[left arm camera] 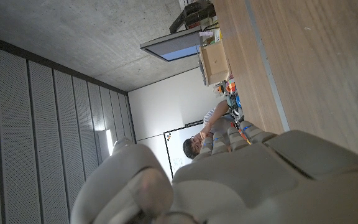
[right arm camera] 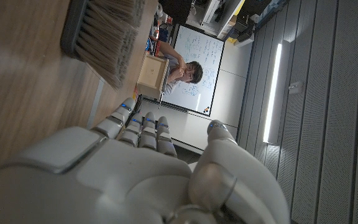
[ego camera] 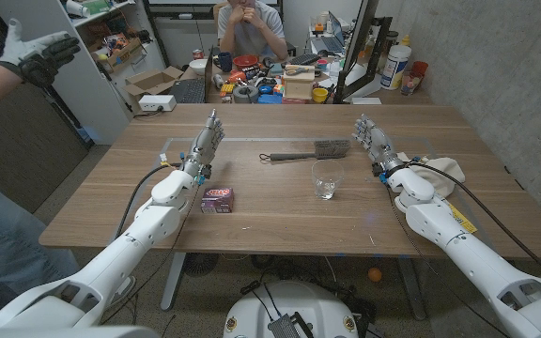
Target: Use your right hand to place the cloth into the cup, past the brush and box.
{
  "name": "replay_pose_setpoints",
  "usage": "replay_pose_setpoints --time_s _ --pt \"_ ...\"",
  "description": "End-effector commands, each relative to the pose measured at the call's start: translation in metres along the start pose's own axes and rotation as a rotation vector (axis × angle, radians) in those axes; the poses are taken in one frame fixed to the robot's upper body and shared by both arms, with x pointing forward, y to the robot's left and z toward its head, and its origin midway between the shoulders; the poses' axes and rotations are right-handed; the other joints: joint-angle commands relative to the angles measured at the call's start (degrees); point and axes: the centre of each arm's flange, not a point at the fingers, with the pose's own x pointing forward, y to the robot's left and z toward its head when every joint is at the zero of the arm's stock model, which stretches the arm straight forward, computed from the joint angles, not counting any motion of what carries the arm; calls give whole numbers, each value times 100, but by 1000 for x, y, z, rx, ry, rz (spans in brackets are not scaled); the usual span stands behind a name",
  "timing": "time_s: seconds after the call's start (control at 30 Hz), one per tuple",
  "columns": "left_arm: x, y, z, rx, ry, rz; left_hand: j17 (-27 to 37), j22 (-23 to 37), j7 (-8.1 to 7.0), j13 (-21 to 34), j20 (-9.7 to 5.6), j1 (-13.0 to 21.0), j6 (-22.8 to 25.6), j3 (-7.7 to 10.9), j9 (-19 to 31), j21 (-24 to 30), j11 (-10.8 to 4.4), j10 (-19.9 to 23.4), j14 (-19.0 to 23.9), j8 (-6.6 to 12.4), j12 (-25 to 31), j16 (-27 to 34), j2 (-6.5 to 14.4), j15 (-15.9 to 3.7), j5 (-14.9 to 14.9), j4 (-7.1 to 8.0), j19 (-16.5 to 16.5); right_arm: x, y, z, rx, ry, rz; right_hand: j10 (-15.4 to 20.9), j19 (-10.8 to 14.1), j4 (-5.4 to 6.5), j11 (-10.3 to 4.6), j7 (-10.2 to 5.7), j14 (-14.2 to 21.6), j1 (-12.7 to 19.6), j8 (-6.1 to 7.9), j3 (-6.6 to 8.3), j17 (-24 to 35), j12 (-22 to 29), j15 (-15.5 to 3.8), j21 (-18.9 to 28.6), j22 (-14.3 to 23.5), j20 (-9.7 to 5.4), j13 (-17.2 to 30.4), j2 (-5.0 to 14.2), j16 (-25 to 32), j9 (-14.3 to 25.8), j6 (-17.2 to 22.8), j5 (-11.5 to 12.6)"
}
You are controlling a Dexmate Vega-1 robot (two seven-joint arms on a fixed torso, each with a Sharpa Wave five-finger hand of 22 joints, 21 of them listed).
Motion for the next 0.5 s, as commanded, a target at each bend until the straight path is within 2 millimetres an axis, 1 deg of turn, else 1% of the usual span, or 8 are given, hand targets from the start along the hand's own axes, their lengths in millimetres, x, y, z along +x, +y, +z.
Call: replay_pose_setpoints --time_s 0.03,0.23,0.5 --pt "2 -1 1 5 19 -21 27 28 -4 11 -86 55 -59 -4 15 34 -6 -40 -40 40 25 42 27 -11 21 32 -43 0 1 0 5 9 -2 84 56 -11 -7 0 21 64 48 31 22 26 52 37 21 -88 23 14 28 30 84 38" --pt "2 -2 1 8 24 -27 28 29 -20 11 -74 59 -61 -9 16 33 -22 -28 -34 42 31 47 38 -11 26 30 -38 -1 1 4 2 0 0 132 79 -43 -15 -13 69 98 55 41 7 40 69 33 22 -78 23 26 34 31 107 50" --pt "1 -3 -1 10 28 -24 29 30 -34 12 -51 65 -53 -14 17 21 -45 -31 -32 47 32 50 55 -16 33 27 -58 -3 1 21 -68 -16 19 150 103 -98 8 12 100 180 50 86 -7 40 95 24 22 -63 25 83 28 32 101 65"
